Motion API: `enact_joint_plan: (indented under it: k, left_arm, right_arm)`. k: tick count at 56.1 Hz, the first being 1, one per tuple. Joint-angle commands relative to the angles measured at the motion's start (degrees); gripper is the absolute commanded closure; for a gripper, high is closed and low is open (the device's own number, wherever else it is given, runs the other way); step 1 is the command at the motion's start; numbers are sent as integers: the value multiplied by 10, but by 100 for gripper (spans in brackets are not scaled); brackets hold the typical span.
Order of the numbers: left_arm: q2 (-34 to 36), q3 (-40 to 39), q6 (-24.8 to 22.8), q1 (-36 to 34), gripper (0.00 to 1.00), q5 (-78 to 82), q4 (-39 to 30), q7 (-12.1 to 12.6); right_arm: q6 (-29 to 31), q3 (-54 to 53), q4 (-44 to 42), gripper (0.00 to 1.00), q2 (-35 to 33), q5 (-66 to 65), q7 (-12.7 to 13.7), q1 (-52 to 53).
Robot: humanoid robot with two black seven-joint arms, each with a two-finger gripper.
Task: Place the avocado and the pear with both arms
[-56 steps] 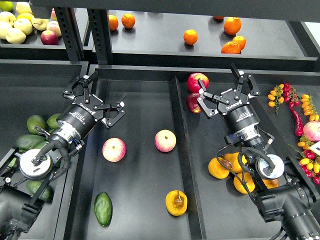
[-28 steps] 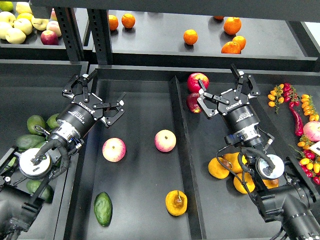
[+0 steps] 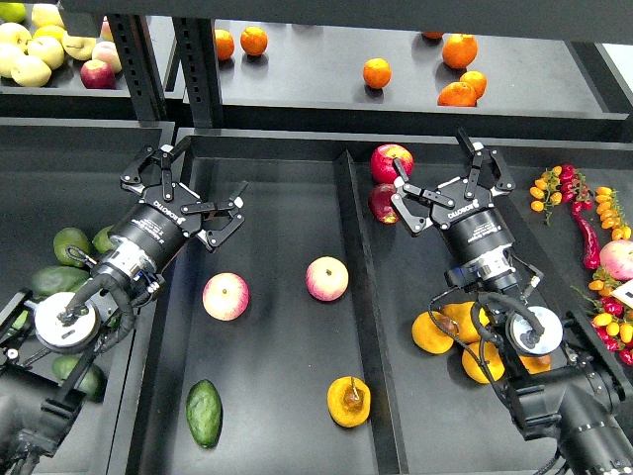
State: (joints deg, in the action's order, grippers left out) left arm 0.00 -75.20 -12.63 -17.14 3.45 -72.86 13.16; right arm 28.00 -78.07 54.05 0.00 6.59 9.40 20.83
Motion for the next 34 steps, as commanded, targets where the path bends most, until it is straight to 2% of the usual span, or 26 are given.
enact_joint_plan:
  k: [1,10,22,30,32,34]
  left_arm:
    - [0,1,1,0,0,-1,0,1]
    - [0,1,1,0,0,-2,0,8]
    - [0,-2,1,-3,0,-29,2,66]
    - [0,3,5,-6,0,-31,8,78]
    - [0,9,5,-12,0,-31,9,90]
    - [0,15,5,-21,0,-31,11,114]
  right_arm:
    - [0,0,0,0,0,0,0,0]
    - [0,-1,0,0,0,0,0,0]
    - [0,-6,0,0,0,0,0,1]
    - [0,-6,0,0,0,0,0,1]
    - [0,-7,0,0,0,0,0,2]
    - [0,-8,0,0,0,0,0,3]
